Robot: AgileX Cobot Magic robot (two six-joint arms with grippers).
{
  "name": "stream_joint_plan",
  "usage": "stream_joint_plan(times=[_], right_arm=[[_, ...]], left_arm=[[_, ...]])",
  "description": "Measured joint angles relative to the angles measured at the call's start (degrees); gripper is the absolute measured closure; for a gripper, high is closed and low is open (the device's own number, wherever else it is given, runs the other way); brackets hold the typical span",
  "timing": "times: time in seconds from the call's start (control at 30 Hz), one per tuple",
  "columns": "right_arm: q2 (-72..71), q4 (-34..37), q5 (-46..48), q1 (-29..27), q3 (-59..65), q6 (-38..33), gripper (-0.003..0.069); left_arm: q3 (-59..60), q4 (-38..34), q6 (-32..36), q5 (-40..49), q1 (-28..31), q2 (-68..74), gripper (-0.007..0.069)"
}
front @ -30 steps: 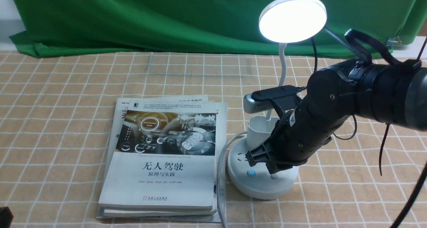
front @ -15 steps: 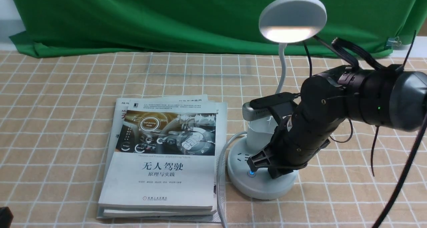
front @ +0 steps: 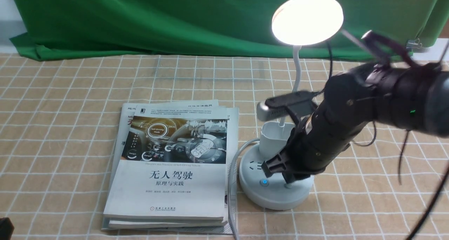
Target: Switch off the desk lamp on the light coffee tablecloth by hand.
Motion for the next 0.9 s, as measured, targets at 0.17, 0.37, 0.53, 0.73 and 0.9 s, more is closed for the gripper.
stream_joint_plan(times=[0.17, 0.37, 0.53, 0.73, 0.9], right_arm=[[1.8, -0.2, -0.1, 0.0, -0.6, -0.2, 0.0612], [1.2, -0.4, -0.2, 0.0, -0.4, -0.3, 0.0612], [-1.1, -0.4, -0.5, 0.0, 0.2, -0.3, 0.0612], [-8.8, -0.4, -0.4, 0.0, 2.2, -0.2, 0.0612], [-20.6, -0.4, -0.6, 0.0, 11.7, 0.0, 0.0612]], left_arm=[[0.0, 0.0, 0.0, 0.0, 0.0, 0.0, 0.0620], [0.0, 0.0, 0.0, 0.0, 0.0, 0.0, 0.0620], [0.0, 0.0, 0.0, 0.0, 0.0, 0.0, 0.0620], [0.0, 0.0, 0.0, 0.0, 0.0, 0.0, 0.0620], [0.0, 0.0, 0.0, 0.0, 0.0, 0.0, 0.0620]])
